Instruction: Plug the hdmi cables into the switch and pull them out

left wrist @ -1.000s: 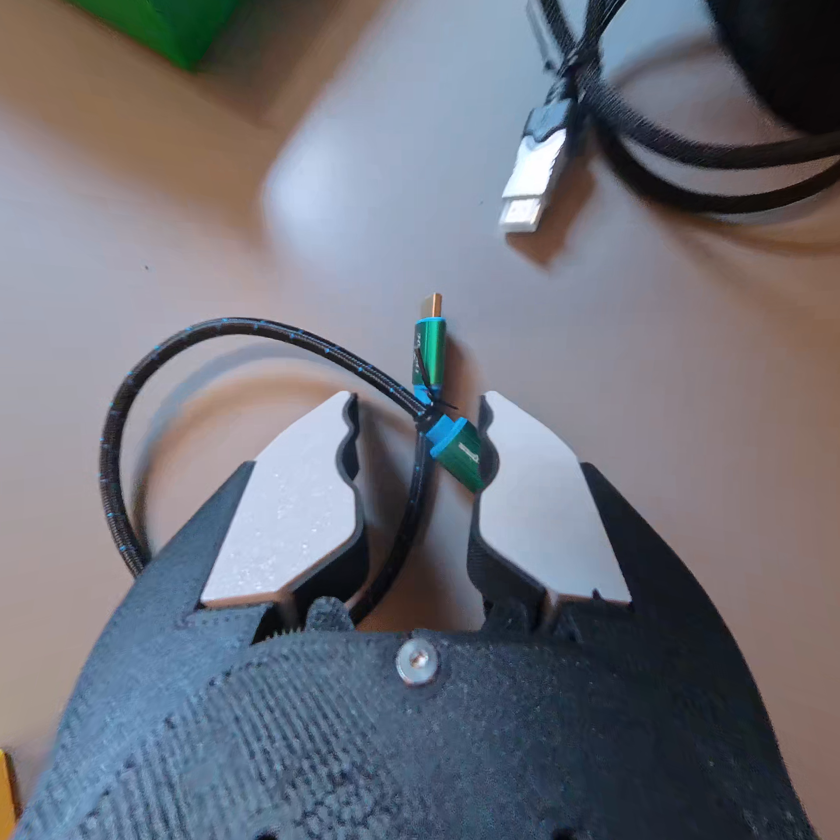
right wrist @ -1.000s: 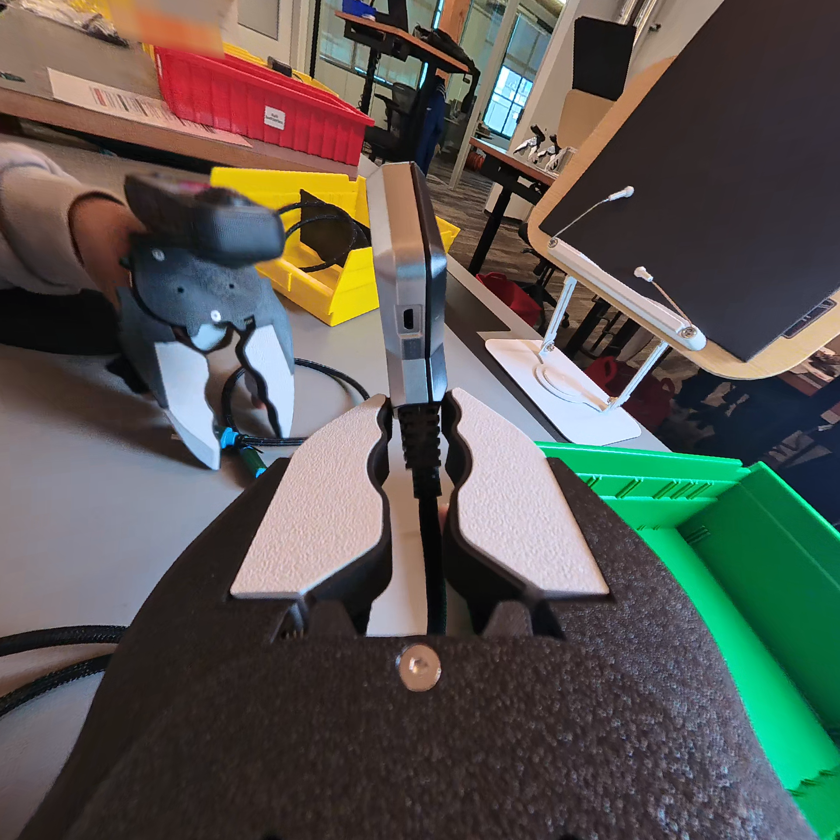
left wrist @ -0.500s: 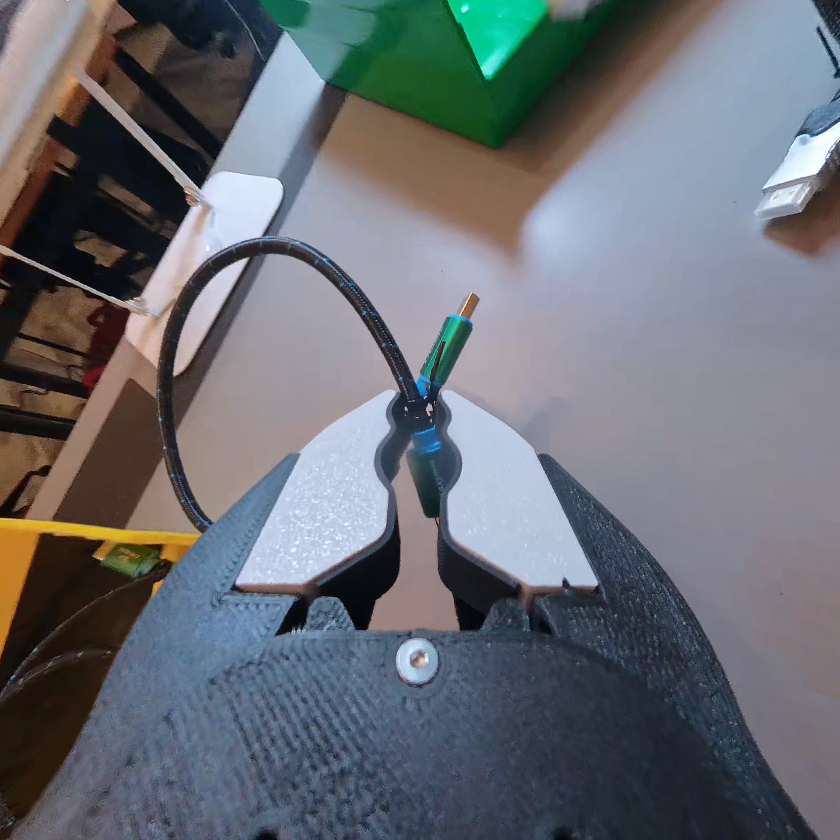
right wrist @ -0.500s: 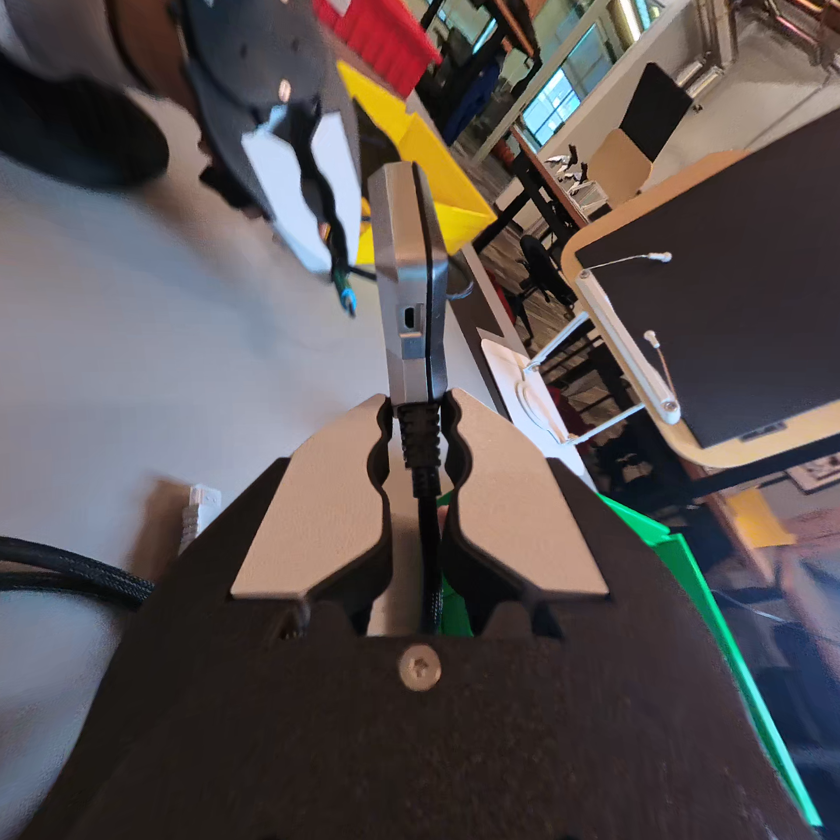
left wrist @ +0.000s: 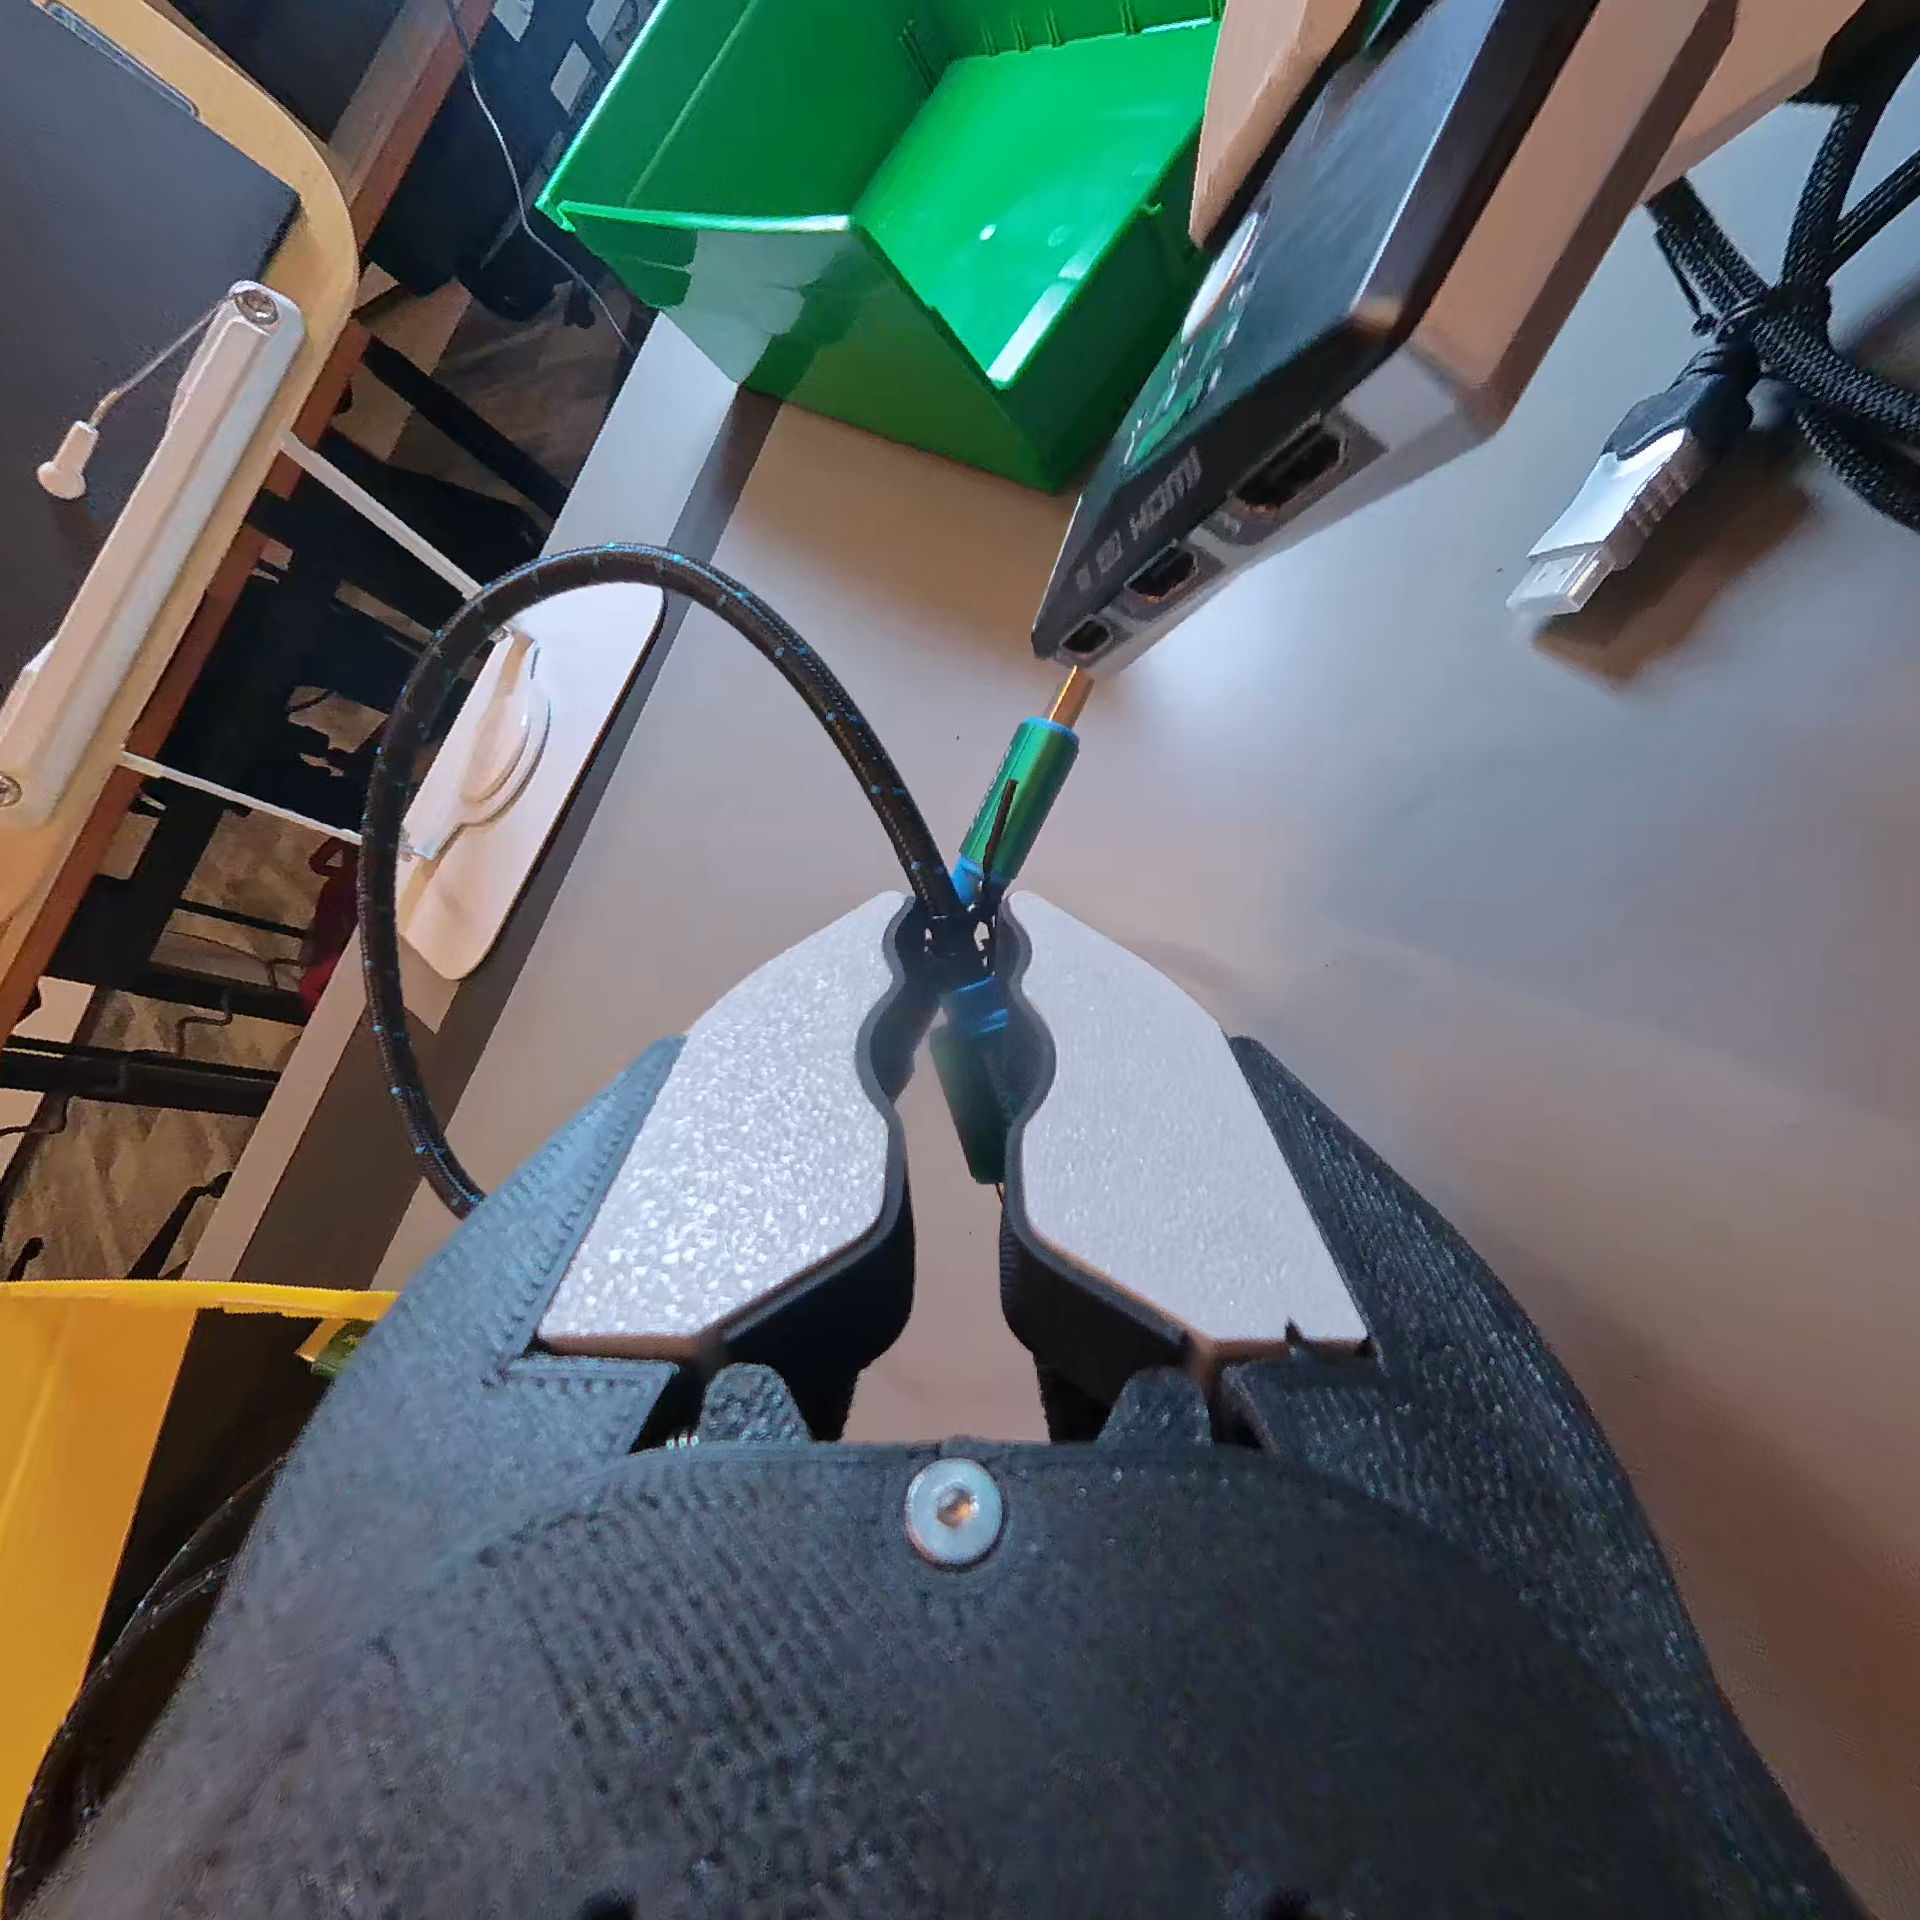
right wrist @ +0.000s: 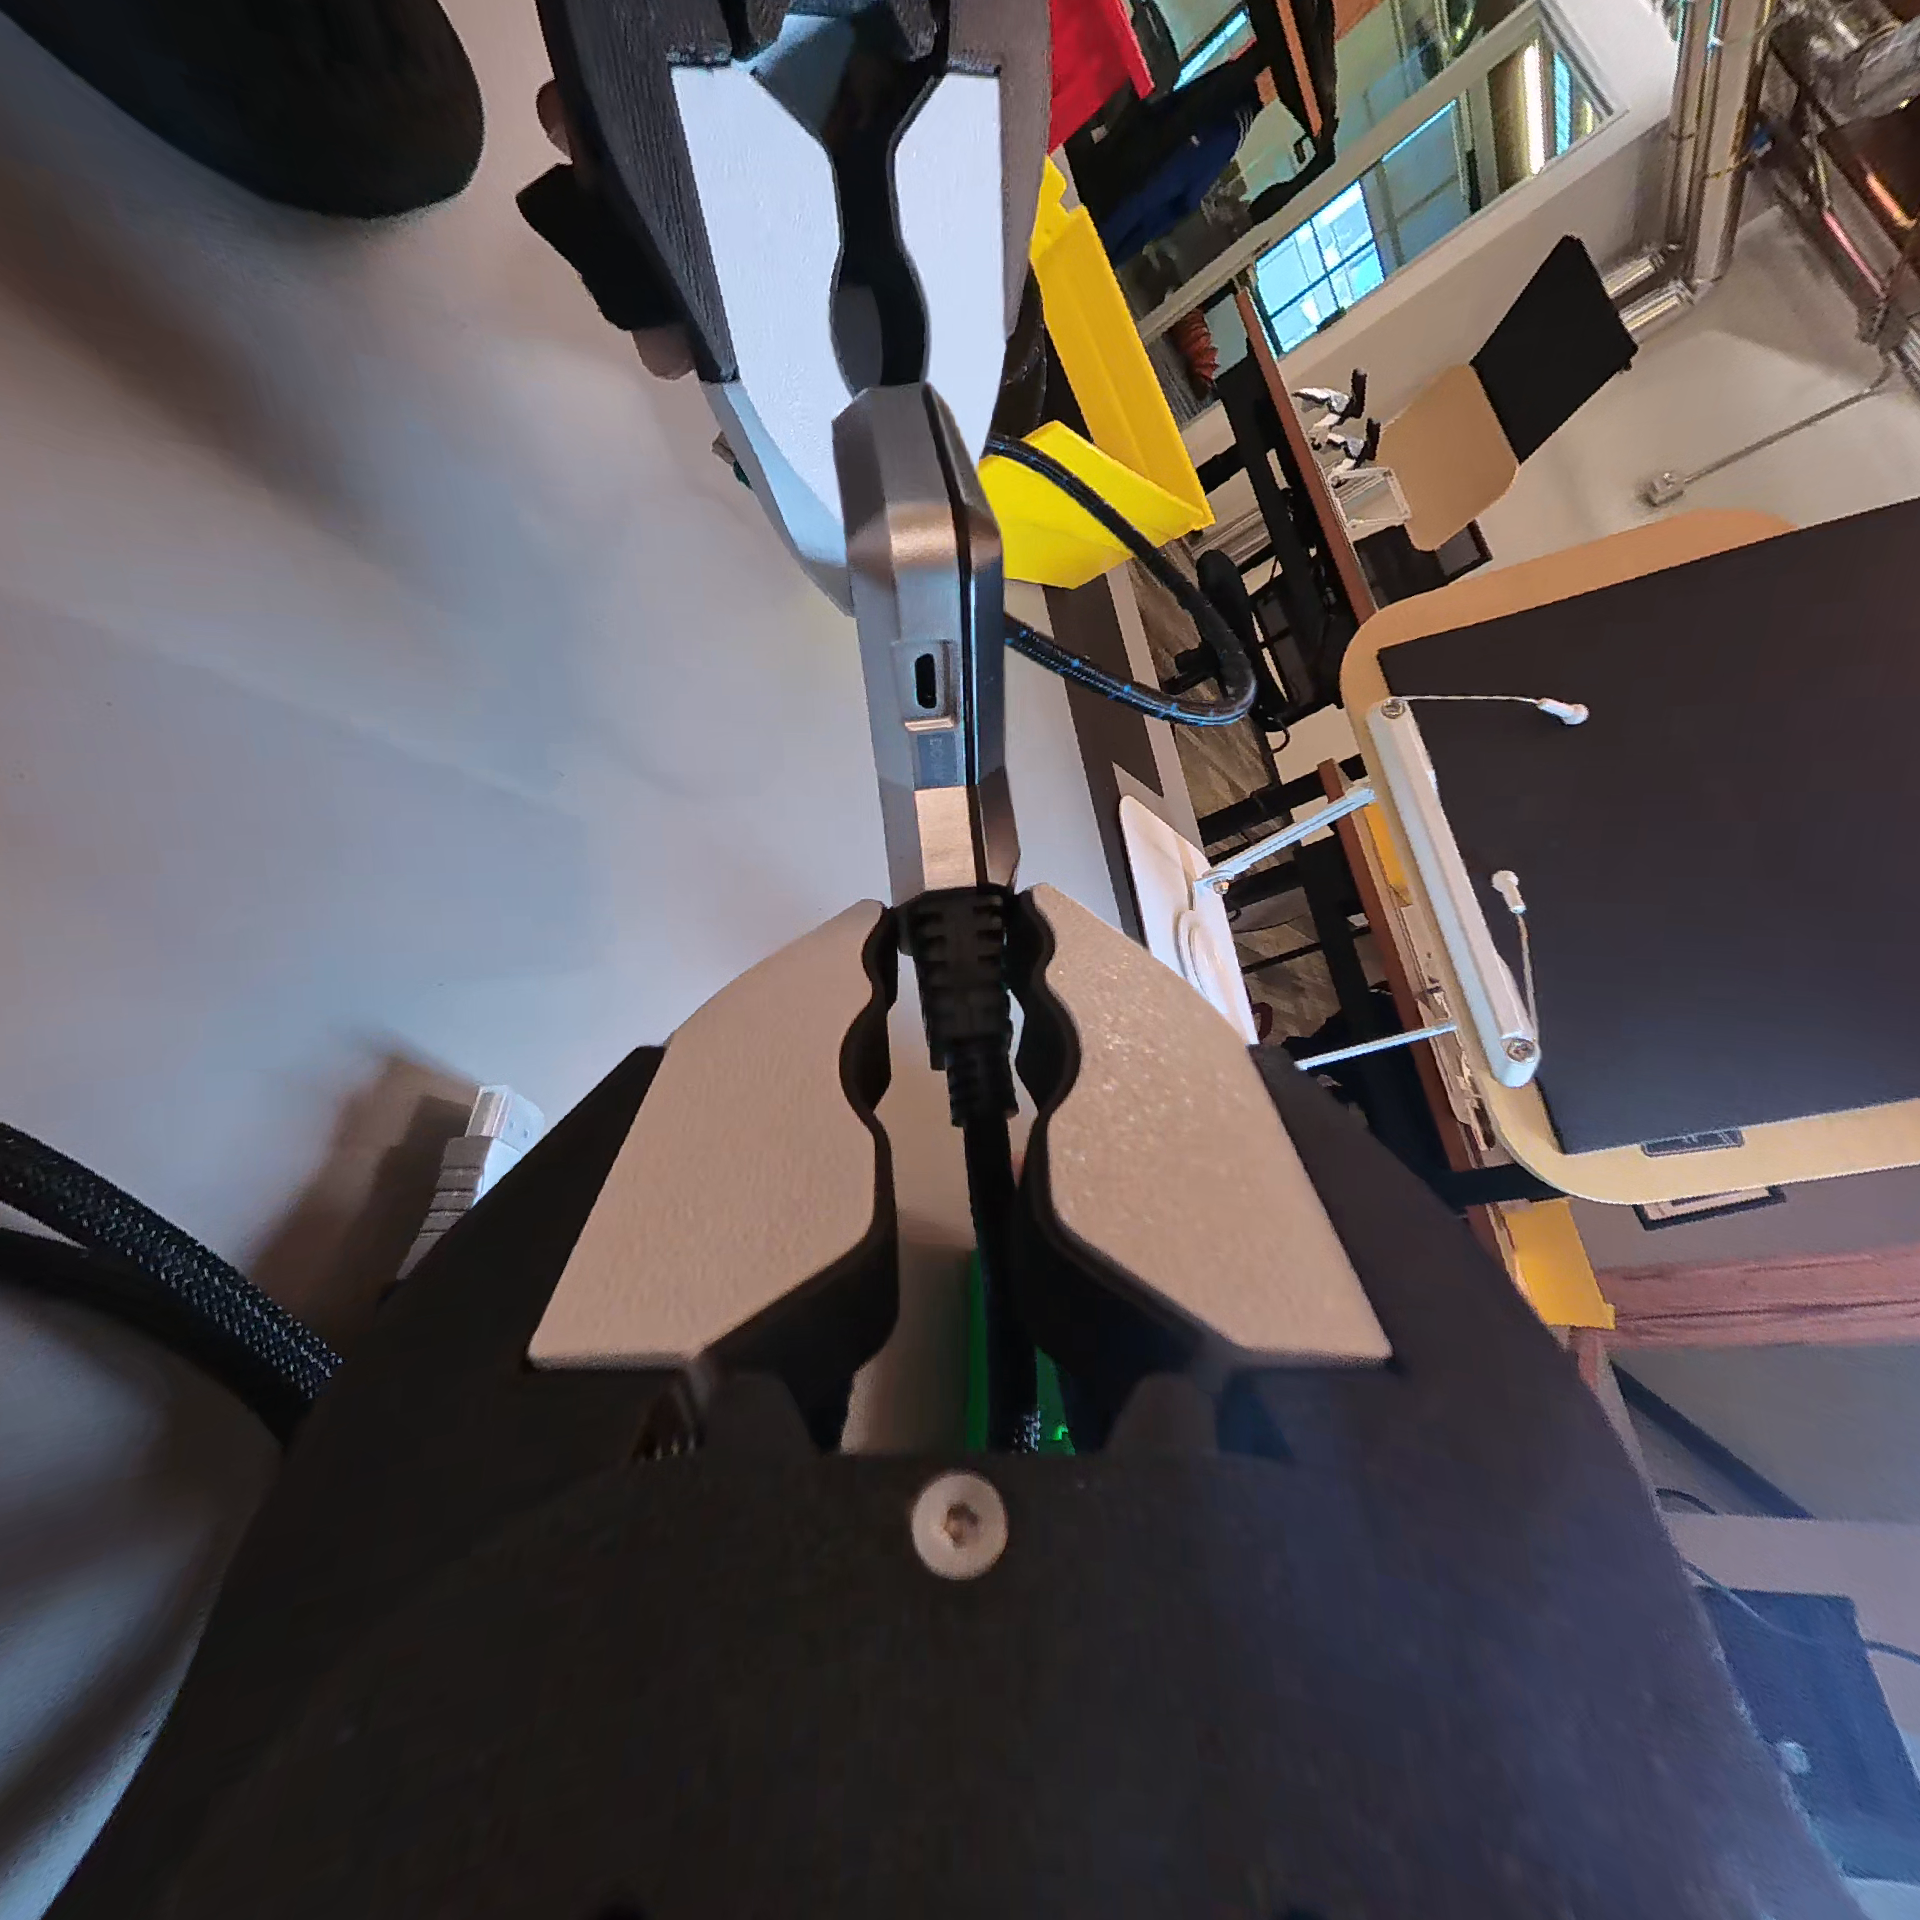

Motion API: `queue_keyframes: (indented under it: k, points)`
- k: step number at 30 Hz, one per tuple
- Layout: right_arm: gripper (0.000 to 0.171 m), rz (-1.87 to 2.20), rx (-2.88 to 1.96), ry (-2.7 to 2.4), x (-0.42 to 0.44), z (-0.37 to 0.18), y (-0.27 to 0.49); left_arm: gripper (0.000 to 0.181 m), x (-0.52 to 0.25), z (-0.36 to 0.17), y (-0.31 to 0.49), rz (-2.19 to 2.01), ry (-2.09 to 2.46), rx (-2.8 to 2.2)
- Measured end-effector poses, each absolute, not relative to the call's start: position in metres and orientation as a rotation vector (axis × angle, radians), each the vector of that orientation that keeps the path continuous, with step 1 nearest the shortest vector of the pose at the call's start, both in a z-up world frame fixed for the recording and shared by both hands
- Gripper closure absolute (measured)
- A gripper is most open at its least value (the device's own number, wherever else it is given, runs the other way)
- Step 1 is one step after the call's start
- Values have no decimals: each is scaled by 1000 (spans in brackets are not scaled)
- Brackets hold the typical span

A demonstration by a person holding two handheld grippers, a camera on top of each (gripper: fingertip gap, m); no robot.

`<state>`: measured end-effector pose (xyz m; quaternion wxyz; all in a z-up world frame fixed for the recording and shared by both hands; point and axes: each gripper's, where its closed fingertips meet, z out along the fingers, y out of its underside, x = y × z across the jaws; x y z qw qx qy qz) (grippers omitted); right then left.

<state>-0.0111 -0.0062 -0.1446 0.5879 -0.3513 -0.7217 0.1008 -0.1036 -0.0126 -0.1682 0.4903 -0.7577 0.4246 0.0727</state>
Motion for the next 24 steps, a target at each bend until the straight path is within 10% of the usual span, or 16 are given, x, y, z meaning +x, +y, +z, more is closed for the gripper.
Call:
queue_keyframes:
  k: [24]
  points:
    - [151, 417, -943, -1710, -17, -154, -16, 169, -95, -178, -22, 63, 1038, -1931]
